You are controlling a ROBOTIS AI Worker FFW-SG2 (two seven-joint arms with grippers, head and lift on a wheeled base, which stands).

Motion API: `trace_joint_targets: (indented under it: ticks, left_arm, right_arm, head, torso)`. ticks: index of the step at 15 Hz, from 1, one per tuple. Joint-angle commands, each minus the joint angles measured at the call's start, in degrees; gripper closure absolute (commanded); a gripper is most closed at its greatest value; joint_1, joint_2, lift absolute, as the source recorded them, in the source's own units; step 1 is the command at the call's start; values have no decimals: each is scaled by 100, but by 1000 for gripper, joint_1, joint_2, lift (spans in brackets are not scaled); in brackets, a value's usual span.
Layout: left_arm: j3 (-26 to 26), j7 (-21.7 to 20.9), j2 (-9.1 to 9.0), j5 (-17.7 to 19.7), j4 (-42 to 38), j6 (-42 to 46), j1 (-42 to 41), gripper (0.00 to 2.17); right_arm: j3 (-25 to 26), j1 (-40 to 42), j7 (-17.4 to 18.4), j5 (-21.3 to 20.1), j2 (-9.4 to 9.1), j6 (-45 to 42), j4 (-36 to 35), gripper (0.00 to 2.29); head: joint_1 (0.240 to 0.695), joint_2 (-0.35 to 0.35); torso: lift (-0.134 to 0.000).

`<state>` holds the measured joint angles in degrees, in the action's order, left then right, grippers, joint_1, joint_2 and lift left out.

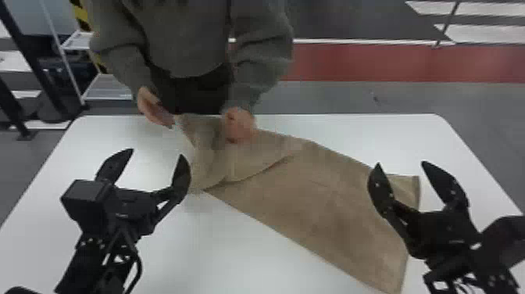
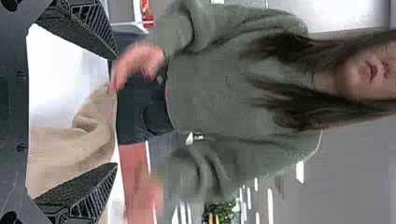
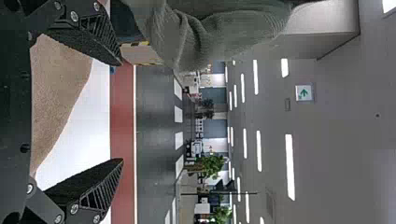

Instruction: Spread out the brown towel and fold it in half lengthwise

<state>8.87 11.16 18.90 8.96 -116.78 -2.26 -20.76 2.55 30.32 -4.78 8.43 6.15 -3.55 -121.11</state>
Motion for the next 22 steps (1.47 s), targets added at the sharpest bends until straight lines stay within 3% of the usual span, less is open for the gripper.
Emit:
trace_joint_targets:
  ticks: [1,12,16,22]
  left_arm:
    - [1,0,0,0,-2,-16,2,73]
    - [9,0,-9,0,6,-16,-16,73]
    - [9,0,-9,0,24,2,-7,73]
    - [9,0,-18,0,112,2,28,73]
  right_arm:
    - [0,0,3,1,0,0,-1,171]
    - [9,70,-23,18,9,18,-9,178]
    - [62,352,-261,370,150,141,-141,218]
    - [202,976,-357,458,334,88,-273,218]
  head:
    - [695,-28]
    - [695,-29]
    - [695,-26]
    - [695,-27]
  torso:
    - [-128]
    - [-128]
    - [-128]
    - [-128]
